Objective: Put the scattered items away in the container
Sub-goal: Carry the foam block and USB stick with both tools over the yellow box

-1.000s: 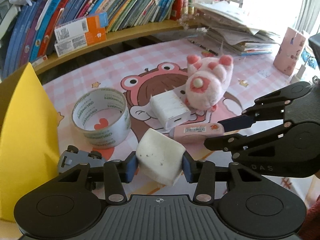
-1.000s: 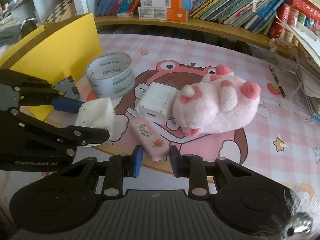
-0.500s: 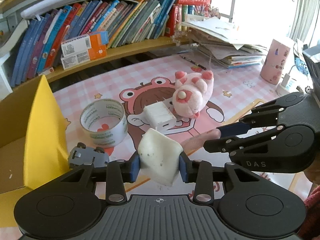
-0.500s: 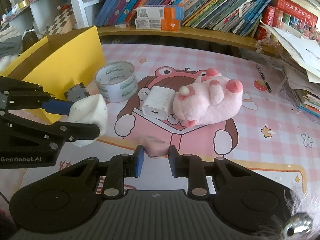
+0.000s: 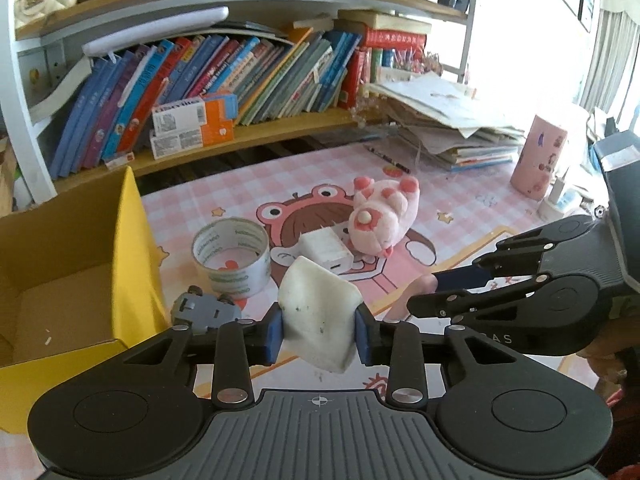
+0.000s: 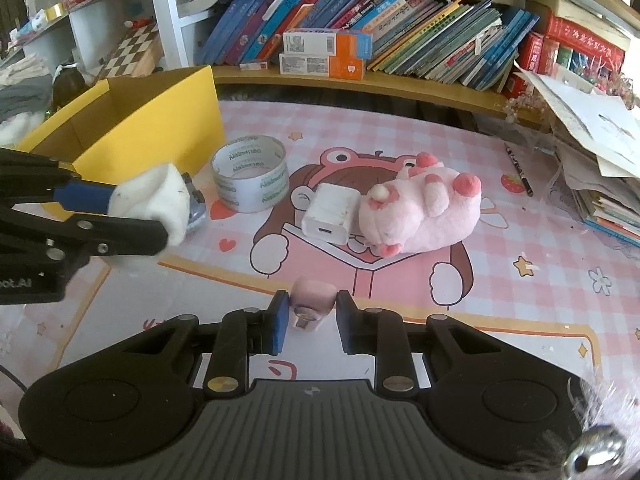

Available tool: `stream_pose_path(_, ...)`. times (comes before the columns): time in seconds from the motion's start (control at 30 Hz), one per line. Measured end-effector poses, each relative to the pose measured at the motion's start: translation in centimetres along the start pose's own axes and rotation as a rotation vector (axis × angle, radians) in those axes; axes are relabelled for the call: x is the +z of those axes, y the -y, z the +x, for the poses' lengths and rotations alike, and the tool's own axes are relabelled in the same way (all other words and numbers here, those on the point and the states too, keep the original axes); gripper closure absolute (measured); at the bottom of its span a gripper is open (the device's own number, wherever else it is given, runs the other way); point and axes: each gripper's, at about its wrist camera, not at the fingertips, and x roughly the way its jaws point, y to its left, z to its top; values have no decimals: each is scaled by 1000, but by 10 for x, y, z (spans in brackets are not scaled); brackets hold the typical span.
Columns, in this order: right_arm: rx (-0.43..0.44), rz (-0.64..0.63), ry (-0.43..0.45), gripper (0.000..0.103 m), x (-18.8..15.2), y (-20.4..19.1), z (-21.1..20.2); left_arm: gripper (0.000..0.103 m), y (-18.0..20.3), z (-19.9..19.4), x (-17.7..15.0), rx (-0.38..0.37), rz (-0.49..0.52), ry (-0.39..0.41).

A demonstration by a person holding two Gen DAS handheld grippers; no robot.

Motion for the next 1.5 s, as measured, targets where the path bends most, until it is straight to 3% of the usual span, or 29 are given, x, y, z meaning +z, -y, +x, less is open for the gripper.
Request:
stream_pose_path(0.6,-100,41,74,79,10,-70,-35,70,-62,-66,-9,-63,13,104)
stream_pose_path(1.07,-97,0,152,79,47,-134,-39,70,-132,-107,-19,-28,-27,173)
stream_pose_path(1.5,-66,-103,169,79,78,-181,-23,70,-185,-122,-31,20,-121,204)
